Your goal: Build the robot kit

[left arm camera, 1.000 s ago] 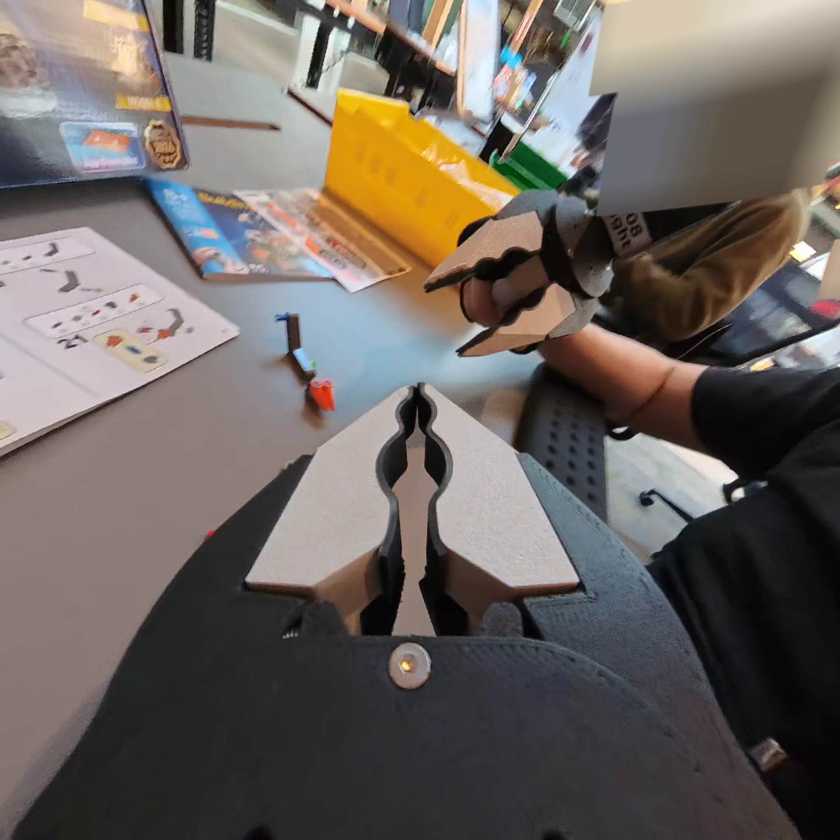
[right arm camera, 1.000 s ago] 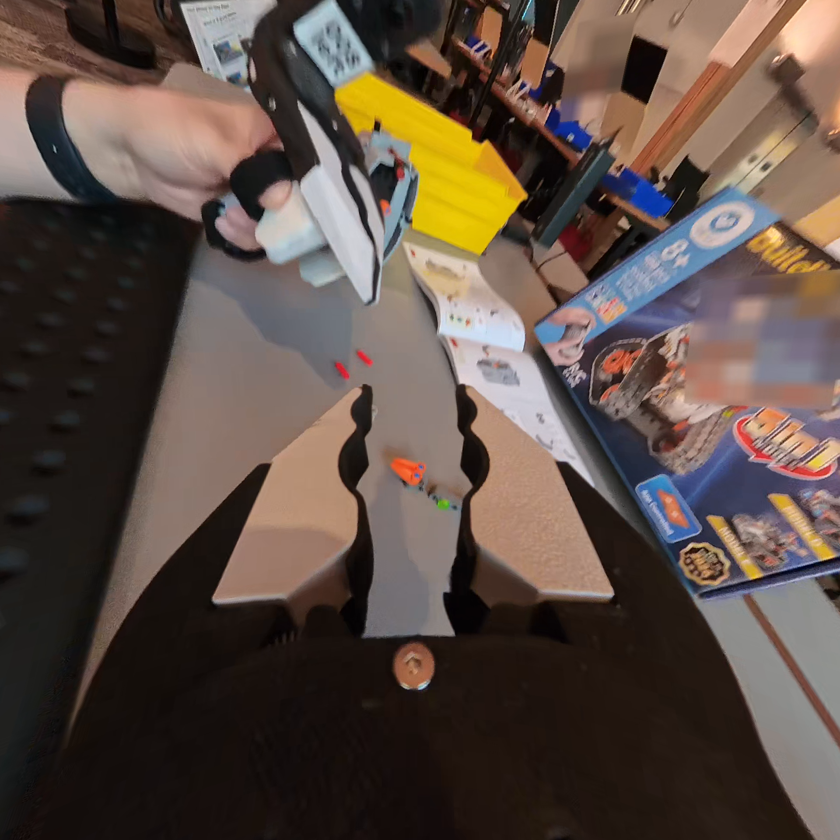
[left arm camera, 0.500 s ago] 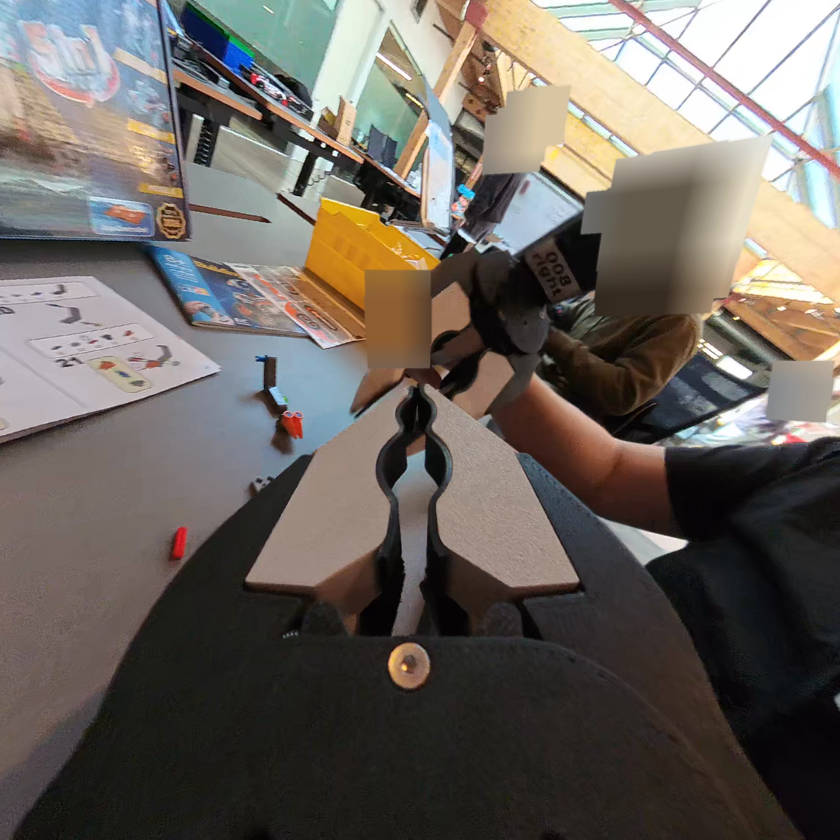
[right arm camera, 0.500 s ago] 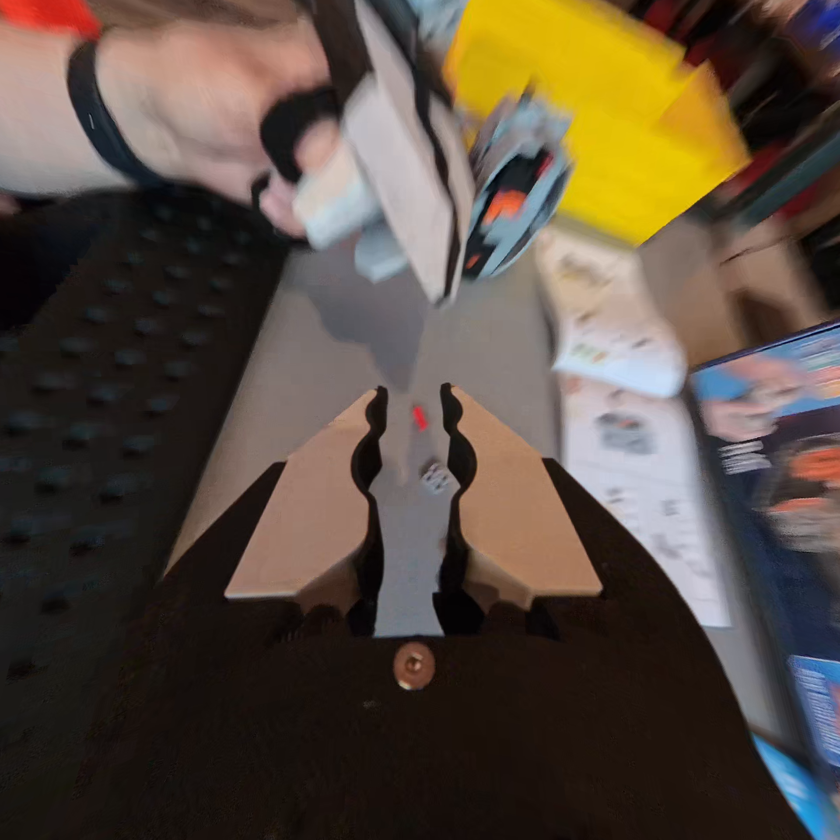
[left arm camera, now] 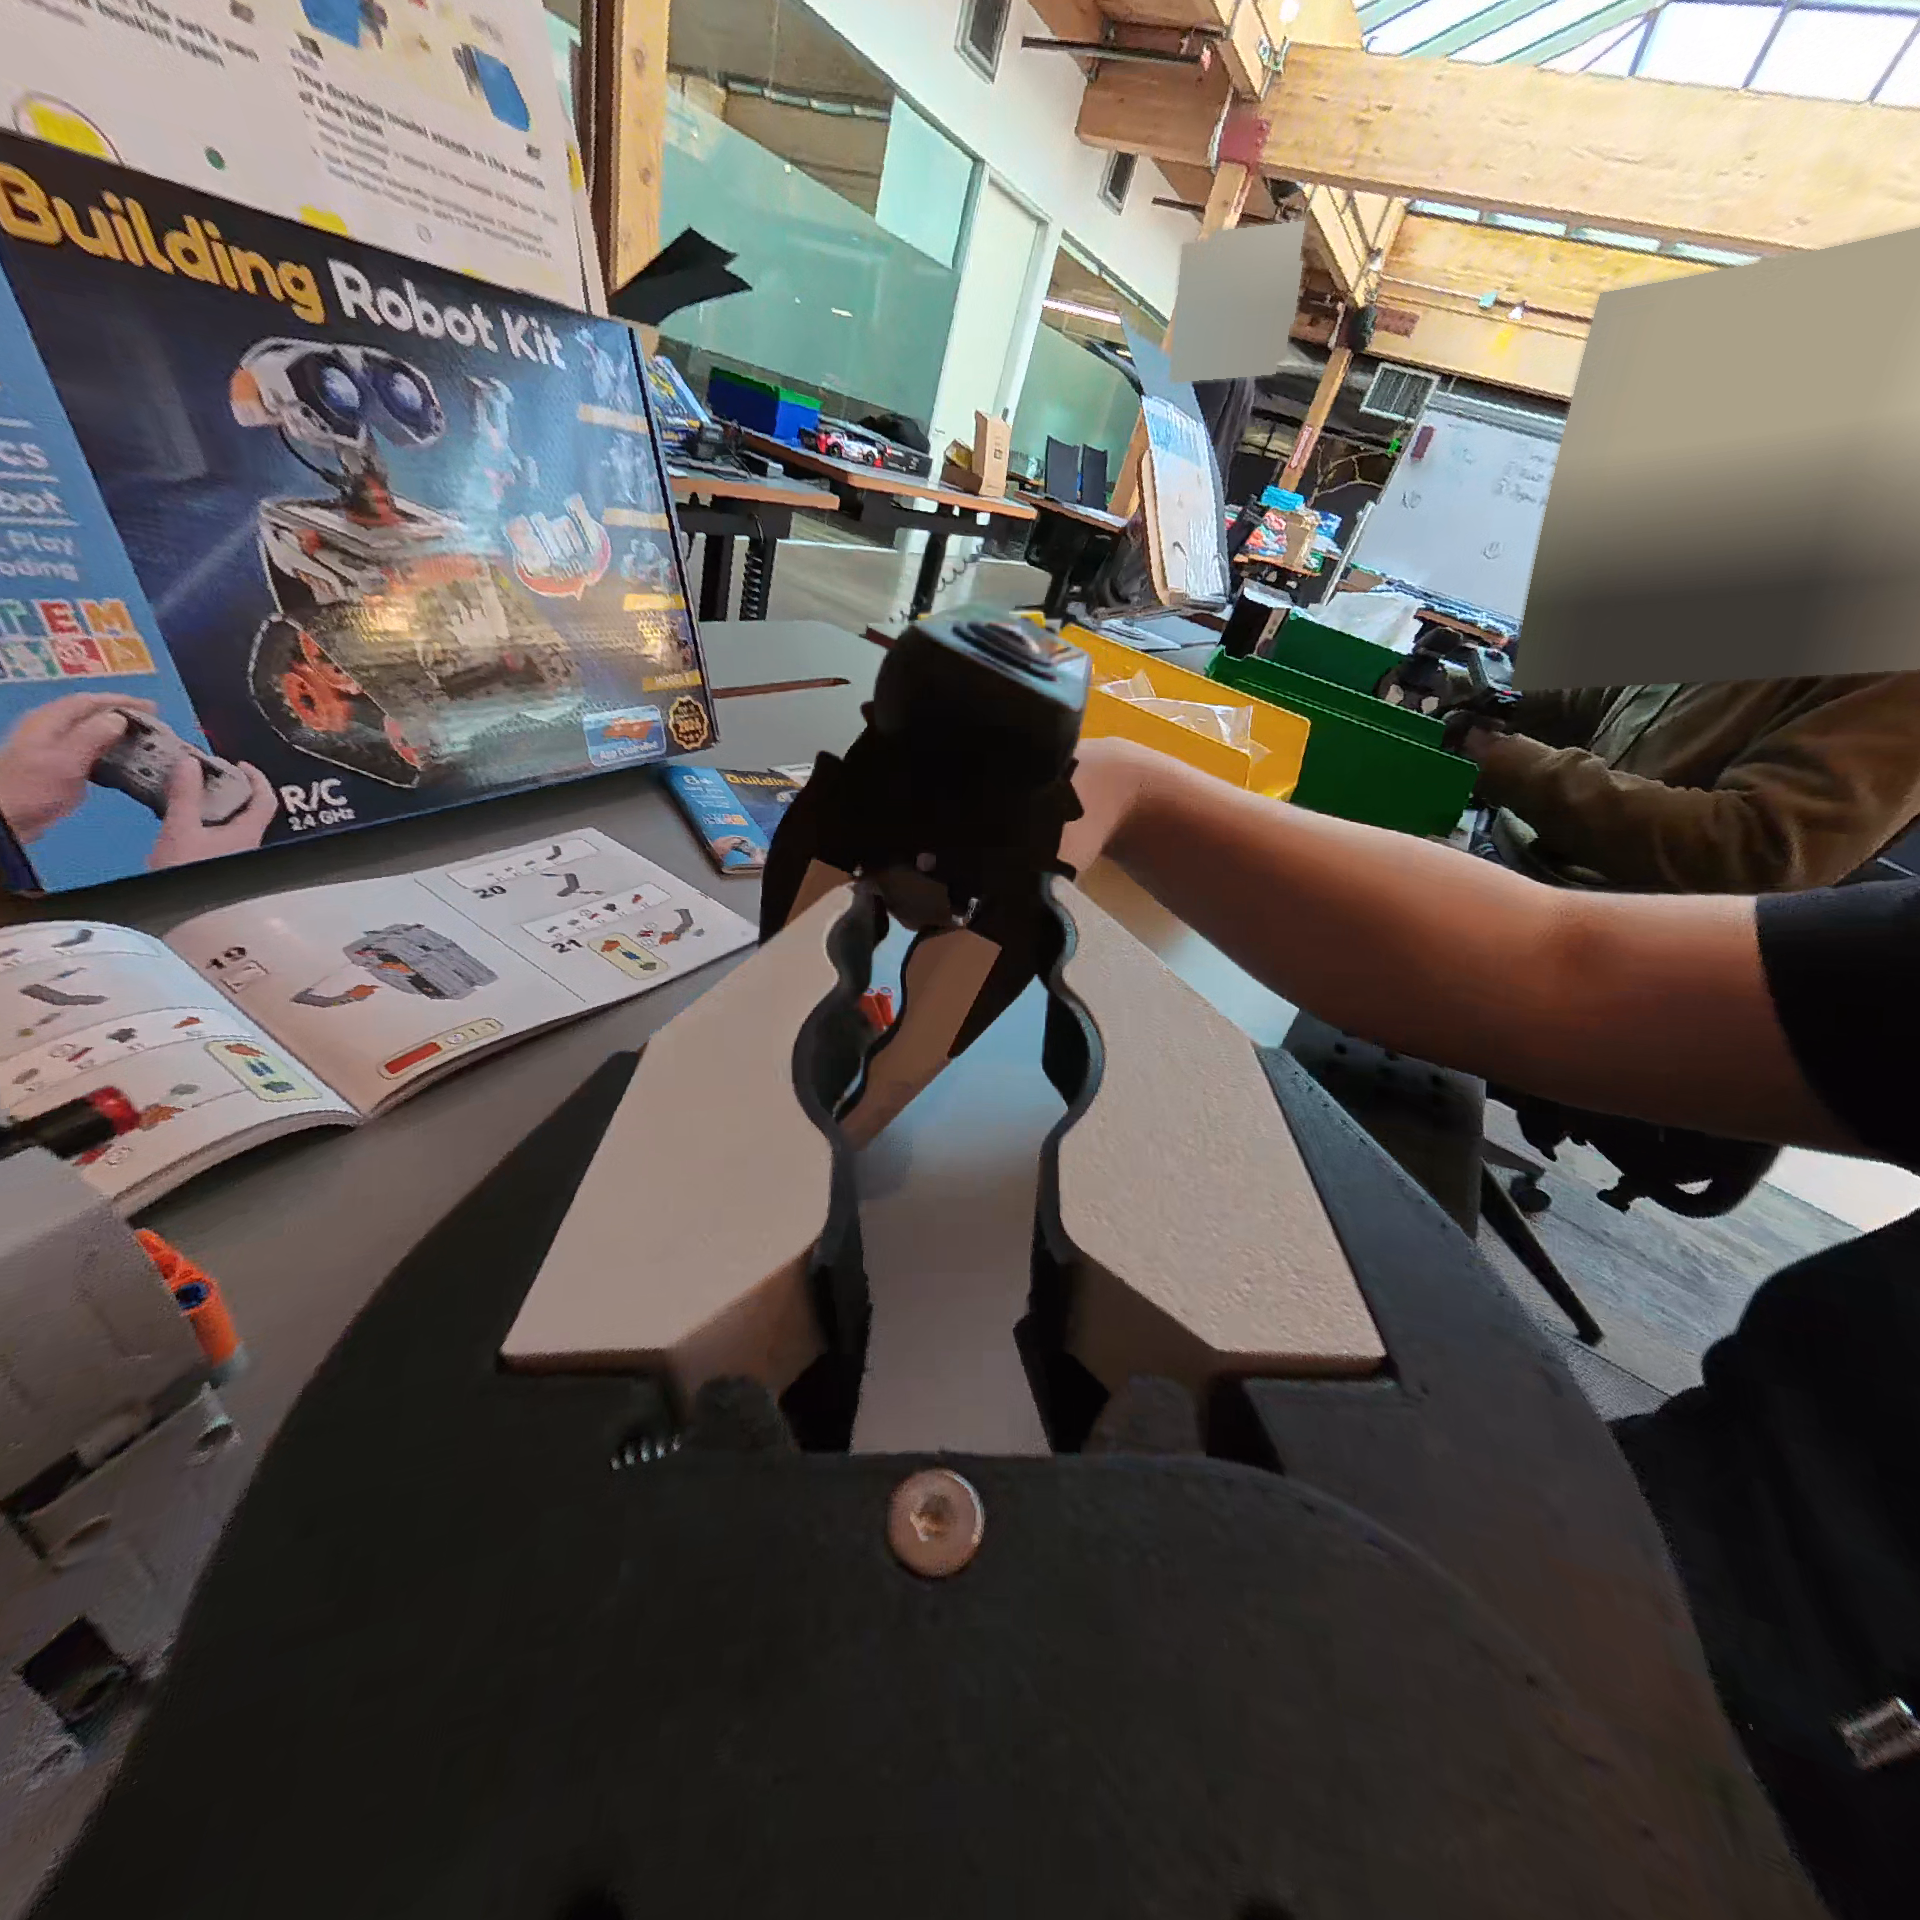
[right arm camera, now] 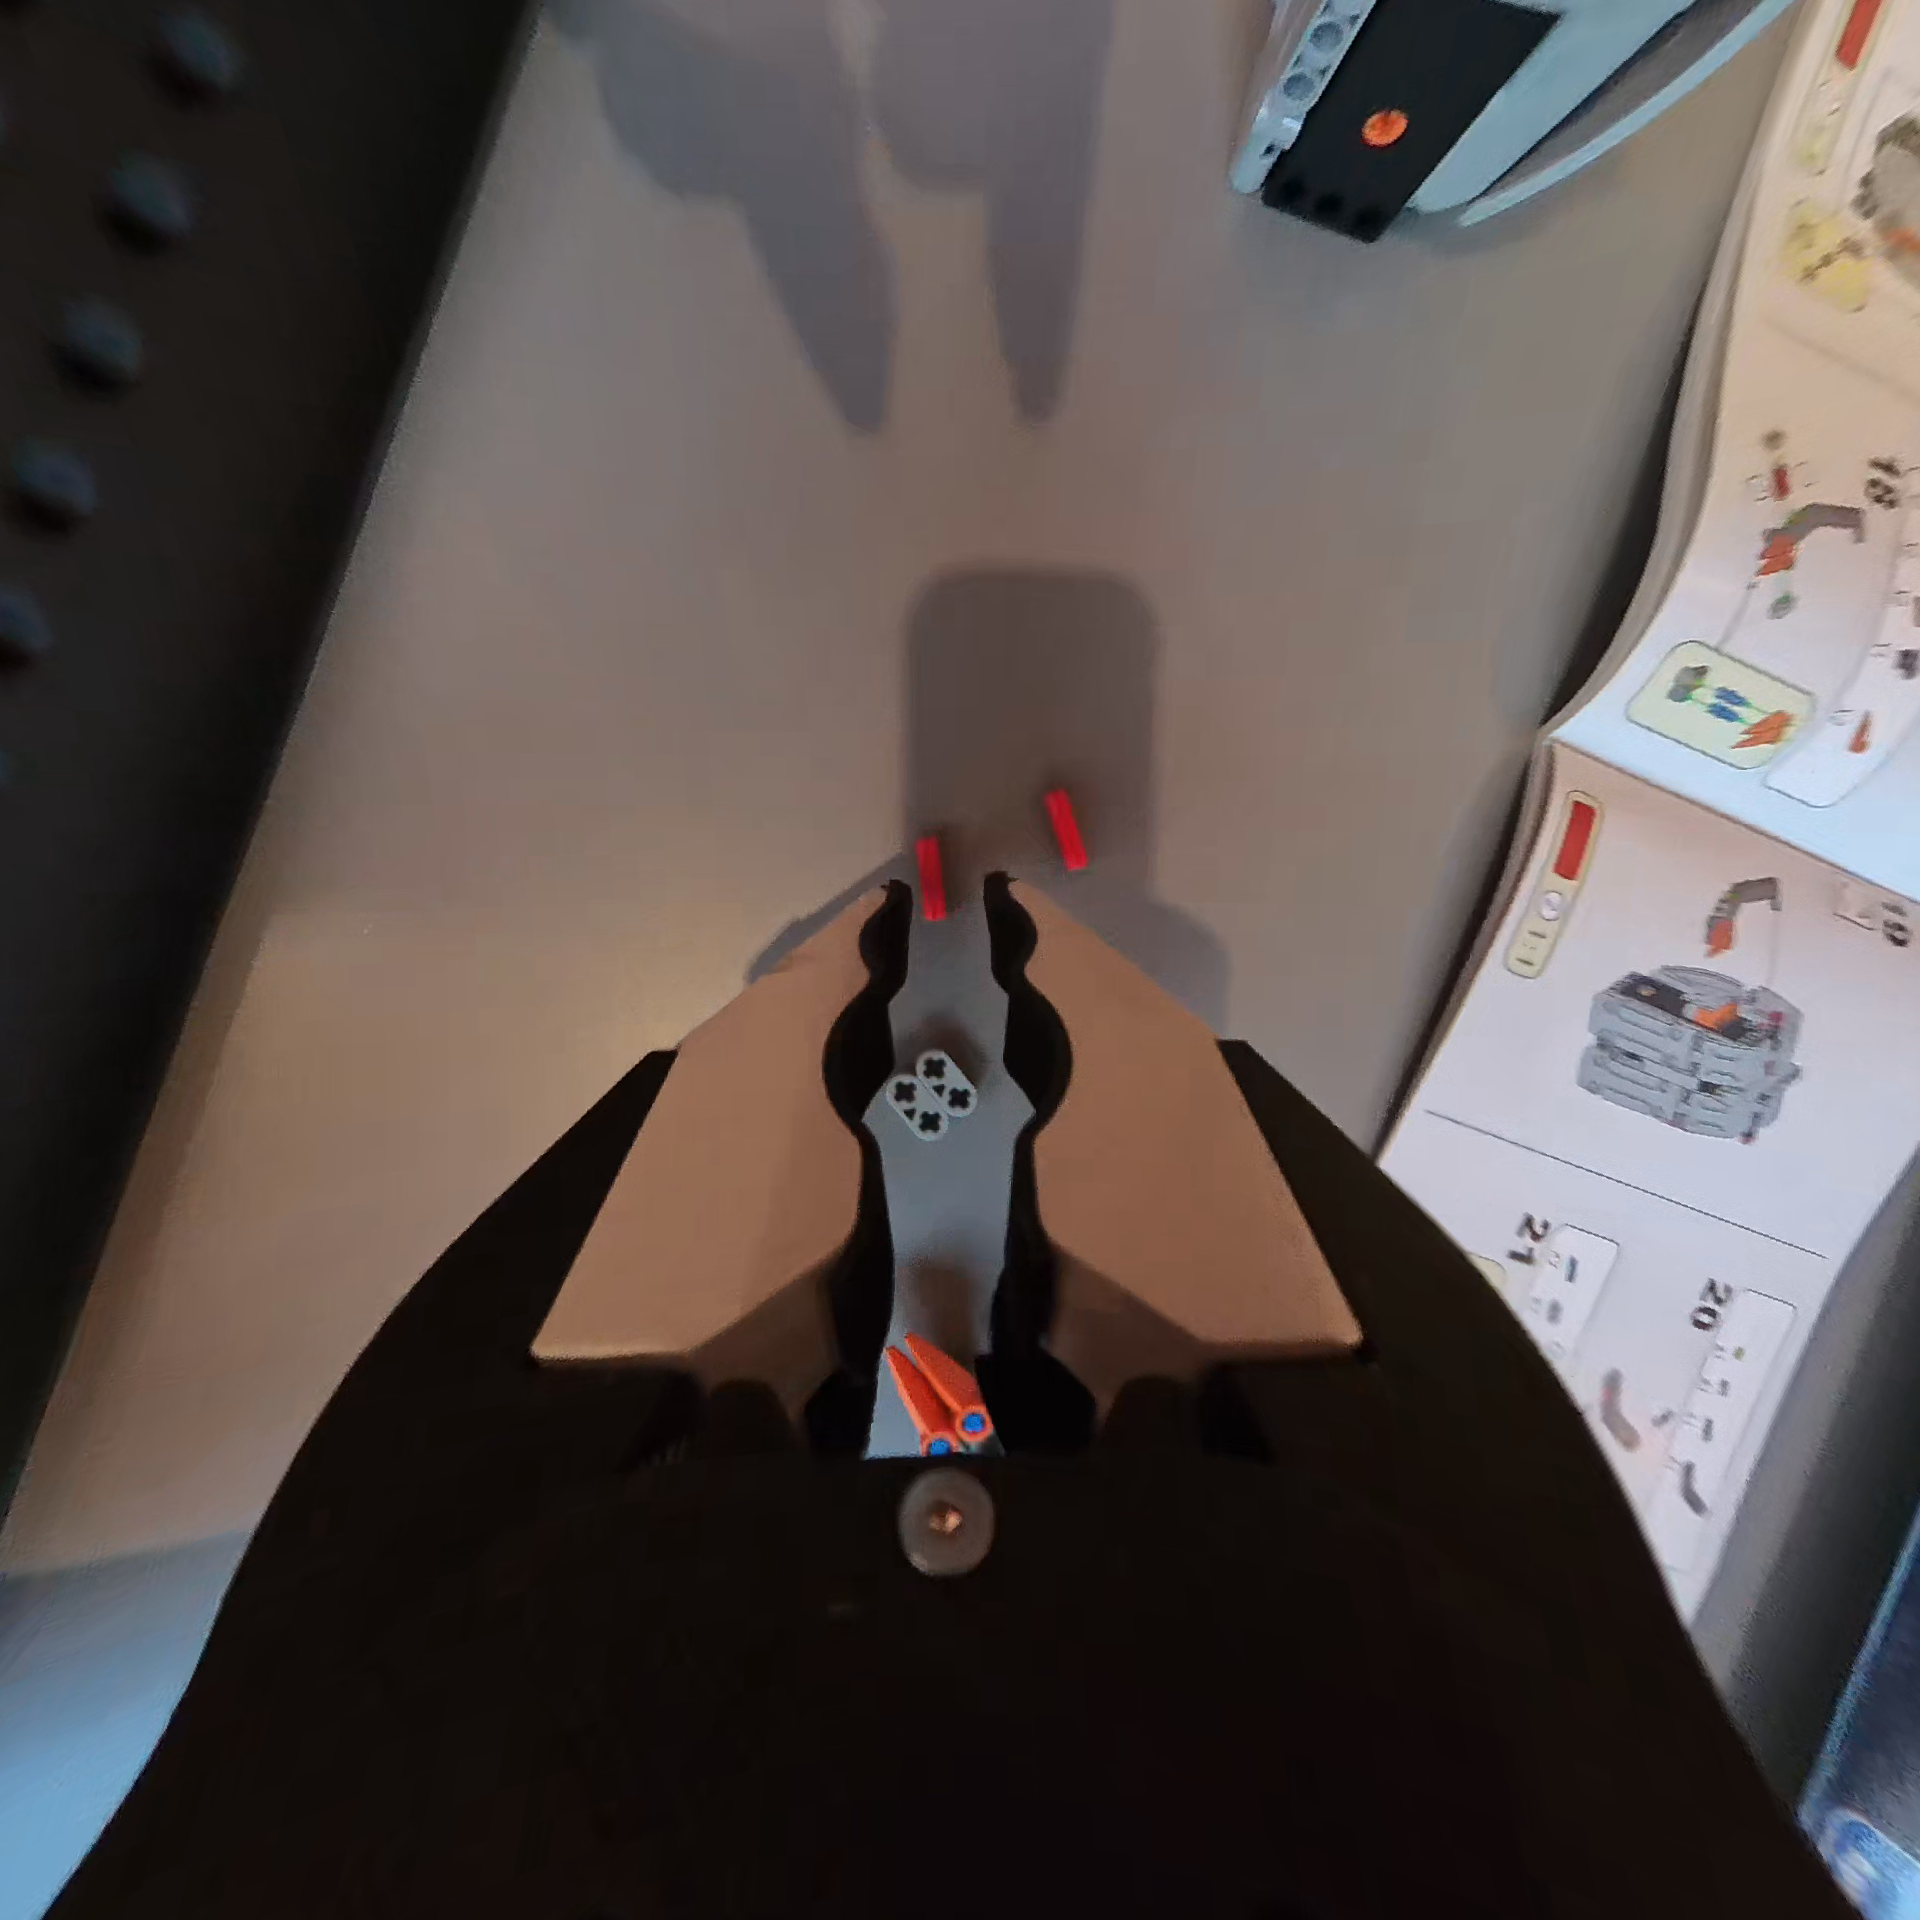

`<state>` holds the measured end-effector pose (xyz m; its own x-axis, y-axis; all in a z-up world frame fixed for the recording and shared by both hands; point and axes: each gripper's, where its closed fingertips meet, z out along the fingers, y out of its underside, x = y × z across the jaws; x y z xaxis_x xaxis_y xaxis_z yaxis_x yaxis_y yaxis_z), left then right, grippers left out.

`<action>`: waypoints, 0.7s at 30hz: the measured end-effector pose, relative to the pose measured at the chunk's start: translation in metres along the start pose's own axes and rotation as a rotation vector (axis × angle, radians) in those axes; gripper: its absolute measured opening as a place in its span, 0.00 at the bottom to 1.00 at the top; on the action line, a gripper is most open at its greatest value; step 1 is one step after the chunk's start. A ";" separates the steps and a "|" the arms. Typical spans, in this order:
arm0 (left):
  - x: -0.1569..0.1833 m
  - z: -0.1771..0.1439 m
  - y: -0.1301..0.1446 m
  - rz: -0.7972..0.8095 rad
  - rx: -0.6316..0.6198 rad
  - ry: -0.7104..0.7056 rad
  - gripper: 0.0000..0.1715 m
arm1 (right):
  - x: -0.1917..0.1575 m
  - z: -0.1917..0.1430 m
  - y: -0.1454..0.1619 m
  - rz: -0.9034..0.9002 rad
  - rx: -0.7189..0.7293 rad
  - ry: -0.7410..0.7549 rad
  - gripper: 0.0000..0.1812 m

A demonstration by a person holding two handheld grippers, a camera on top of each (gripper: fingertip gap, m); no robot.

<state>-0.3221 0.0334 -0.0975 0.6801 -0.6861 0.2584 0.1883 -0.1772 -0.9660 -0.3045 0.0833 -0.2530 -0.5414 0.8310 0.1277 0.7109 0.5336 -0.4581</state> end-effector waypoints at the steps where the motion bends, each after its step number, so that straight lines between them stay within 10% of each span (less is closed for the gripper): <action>1: -0.001 -0.002 0.000 0.009 0.007 -0.003 0.17 | 0.000 0.003 0.001 0.009 -0.001 -0.010 0.08; 6: -0.005 -0.004 0.010 -0.046 -0.014 0.033 0.18 | -0.004 0.004 0.003 0.032 -0.012 -0.022 0.02; 13: -0.009 0.009 0.051 -0.177 -0.165 0.036 0.14 | -0.009 -0.053 -0.049 -0.238 0.221 0.452 0.02; 21: 0.004 0.025 0.060 -0.133 -0.223 0.032 0.07 | -0.029 -0.082 -0.067 -0.303 0.301 0.604 0.02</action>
<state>-0.2903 0.0380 -0.1546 0.6366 -0.6675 0.3861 0.1113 -0.4159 -0.9026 -0.2995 0.0359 -0.1537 -0.2914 0.6425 0.7087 0.3690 0.7590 -0.5364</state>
